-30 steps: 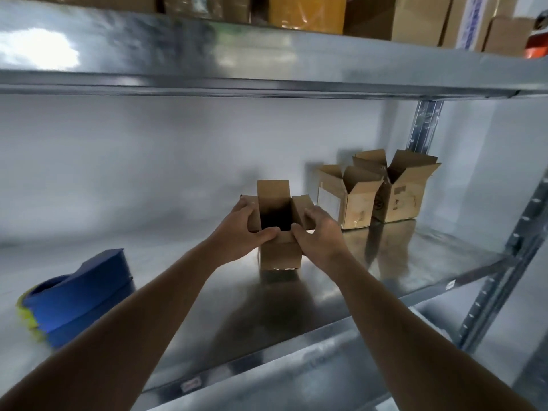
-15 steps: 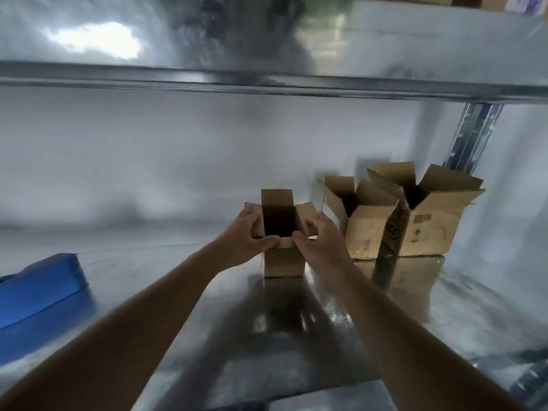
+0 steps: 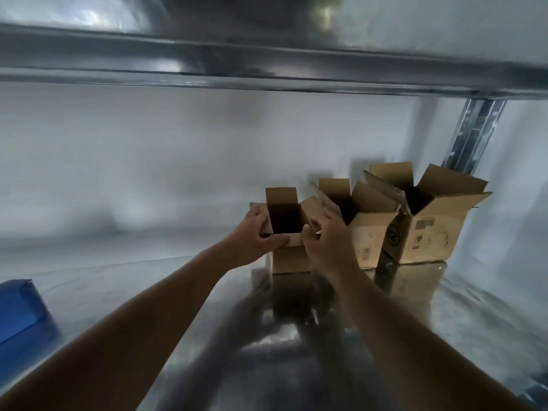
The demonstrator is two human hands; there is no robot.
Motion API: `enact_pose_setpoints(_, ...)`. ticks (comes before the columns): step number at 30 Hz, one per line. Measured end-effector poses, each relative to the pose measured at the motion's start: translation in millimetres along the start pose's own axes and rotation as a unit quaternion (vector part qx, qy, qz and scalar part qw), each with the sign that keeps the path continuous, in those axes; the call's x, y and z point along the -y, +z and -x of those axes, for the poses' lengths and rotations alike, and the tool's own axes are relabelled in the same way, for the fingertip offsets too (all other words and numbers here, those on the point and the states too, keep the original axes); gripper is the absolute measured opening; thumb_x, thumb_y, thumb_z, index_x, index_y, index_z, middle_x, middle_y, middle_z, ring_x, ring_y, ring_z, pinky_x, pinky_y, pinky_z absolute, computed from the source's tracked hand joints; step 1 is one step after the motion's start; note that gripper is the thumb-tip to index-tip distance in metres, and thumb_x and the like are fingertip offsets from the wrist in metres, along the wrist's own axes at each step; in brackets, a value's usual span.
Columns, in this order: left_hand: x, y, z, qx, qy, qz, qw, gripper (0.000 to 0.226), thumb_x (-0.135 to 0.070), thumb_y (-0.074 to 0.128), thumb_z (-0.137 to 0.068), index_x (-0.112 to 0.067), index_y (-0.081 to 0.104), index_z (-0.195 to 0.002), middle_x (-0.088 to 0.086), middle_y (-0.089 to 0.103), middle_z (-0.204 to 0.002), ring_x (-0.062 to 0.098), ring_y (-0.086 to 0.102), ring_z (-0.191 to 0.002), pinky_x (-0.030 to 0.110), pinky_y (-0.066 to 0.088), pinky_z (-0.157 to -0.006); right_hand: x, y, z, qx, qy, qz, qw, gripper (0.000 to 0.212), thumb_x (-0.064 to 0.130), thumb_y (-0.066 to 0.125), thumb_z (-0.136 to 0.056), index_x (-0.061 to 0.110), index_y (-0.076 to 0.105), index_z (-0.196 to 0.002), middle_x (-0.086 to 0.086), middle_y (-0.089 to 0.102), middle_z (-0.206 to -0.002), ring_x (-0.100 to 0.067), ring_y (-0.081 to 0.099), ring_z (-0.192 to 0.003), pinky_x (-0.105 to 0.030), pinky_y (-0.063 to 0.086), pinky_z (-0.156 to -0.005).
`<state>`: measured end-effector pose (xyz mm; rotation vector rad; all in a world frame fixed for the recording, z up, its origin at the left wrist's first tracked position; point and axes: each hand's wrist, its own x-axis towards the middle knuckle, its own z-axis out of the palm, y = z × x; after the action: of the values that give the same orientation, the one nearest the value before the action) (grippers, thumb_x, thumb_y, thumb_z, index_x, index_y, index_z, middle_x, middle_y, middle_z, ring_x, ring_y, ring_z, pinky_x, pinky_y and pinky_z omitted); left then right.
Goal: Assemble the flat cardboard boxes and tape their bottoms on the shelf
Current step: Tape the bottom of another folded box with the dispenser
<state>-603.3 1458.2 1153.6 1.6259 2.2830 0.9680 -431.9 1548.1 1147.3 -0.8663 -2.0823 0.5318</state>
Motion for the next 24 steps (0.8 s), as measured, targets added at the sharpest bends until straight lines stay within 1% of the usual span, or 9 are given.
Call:
enact_pose_setpoints(2,0,2,-5,0.01,0.003,-0.006,1.0,0.066,-0.055,0.068,-0.093,-0.014,0.047,-0.14,-0.003,0.041,-0.135,0.017,0.049,-0.114,0.024,0.045,-0.09,-2,0,1,-0.008,-0.004,0.027,1.0,0.043,0.031,0.055,-0.106,0.007,0.057,-0.142,-0.01,0.047,-0.156,-0.023,0.053,-0.137,-0.03,0.047,-0.109)
enact_pose_setpoints(4,2,4,-9,0.019,0.002,-0.005,1.0,0.066,-0.056,0.068,-0.092,-0.016,0.047,-0.14,-0.002,0.043,-0.134,0.015,0.05,-0.113,0.024,0.047,-0.089,-3,0,1,-0.006,-0.003,0.045,0.999,0.042,0.03,0.051,-0.108,0.008,0.057,-0.143,-0.011,0.049,-0.154,-0.023,0.053,-0.136,-0.022,0.04,-0.103)
enact_pose_setpoints(7,0,1,-10,0.03,0.007,-0.007,1.0,0.068,-0.058,0.065,-0.094,-0.017,0.045,-0.144,0.0,0.041,-0.138,0.016,0.05,-0.115,0.024,0.045,-0.091,-3,-2,3,0.002,0.005,0.064,0.998,0.04,0.031,0.045,-0.11,0.008,0.059,-0.14,-0.011,0.051,-0.152,-0.021,0.053,-0.134,-0.019,0.034,-0.096)
enact_pose_setpoints(11,-12,-10,-3,0.054,-0.002,-0.069,0.996,0.077,-0.058,0.057,-0.099,-0.011,0.036,-0.156,0.004,0.026,-0.164,0.024,0.037,-0.144,0.027,0.034,-0.111,-1,-4,1,0.005,0.005,0.084,0.996,0.042,0.037,0.042,-0.11,0.01,0.061,-0.137,-0.009,0.056,-0.148,-0.021,0.059,-0.125,-0.022,0.037,-0.09)
enact_pose_setpoints(13,-20,-17,3,0.053,-0.006,-0.092,0.994,0.062,-0.054,0.053,-0.102,-0.006,0.053,-0.142,0.004,0.03,-0.164,0.025,0.033,-0.149,0.038,0.03,-0.122,0,-6,1,0.007,0.005,0.088,0.996,0.043,0.041,0.04,-0.11,0.012,0.064,-0.131,-0.008,0.064,-0.133,-0.019,0.065,-0.109,-0.025,0.043,-0.082)
enact_pose_setpoints(15,-28,-25,9,0.04,-0.001,-0.109,0.993,0.052,-0.051,0.049,-0.104,-0.004,0.064,-0.118,0.008,0.044,-0.154,0.025,0.041,-0.142,0.047,0.034,-0.119,5,-12,2,0.005,0.005,0.097,0.995,0.041,0.044,0.039,-0.109,0.015,0.067,-0.12,-0.003,0.069,-0.107,-0.013,0.064,-0.087,-0.026,0.046,-0.07)
enact_pose_setpoints(18,-42,-35,21,0.025,0.003,-0.168,0.986,0.056,-0.052,0.043,-0.104,-0.004,0.061,-0.125,0.011,0.055,-0.136,0.028,0.052,-0.125,0.047,0.042,-0.109,16,-25,7,0.013,0.0,0.119,0.993,0.038,0.046,0.04,-0.109,0.019,0.066,-0.109,0.008,0.058,-0.081,-0.006,0.058,-0.071,-0.024,0.04,-0.06)
enact_pose_setpoints(21,-54,-38,39,0.005,0.028,-0.227,0.974,0.045,-0.048,0.043,-0.106,-0.009,0.063,-0.116,0.004,0.058,-0.119,0.023,0.053,-0.114,0.043,0.045,-0.102,22,-41,17,0.037,-0.024,0.138,0.989,0.037,0.049,0.04,-0.108,0.024,0.067,-0.108,0.009,0.059,-0.081,-0.008,0.06,-0.074,-0.026,0.042,-0.06)
enact_pose_setpoints(24,-70,-38,68,0.002,0.024,-0.253,0.967,0.044,-0.05,0.043,-0.106,-0.013,0.06,-0.125,0.001,0.057,-0.125,0.019,0.053,-0.115,0.038,0.044,-0.103,22,-60,30,0.067,-0.059,0.144,0.986,0.04,0.052,0.038,-0.107,0.026,0.068,-0.109,0.007,0.066,-0.086,-0.011,0.065,-0.078,-0.028,0.051,-0.066)
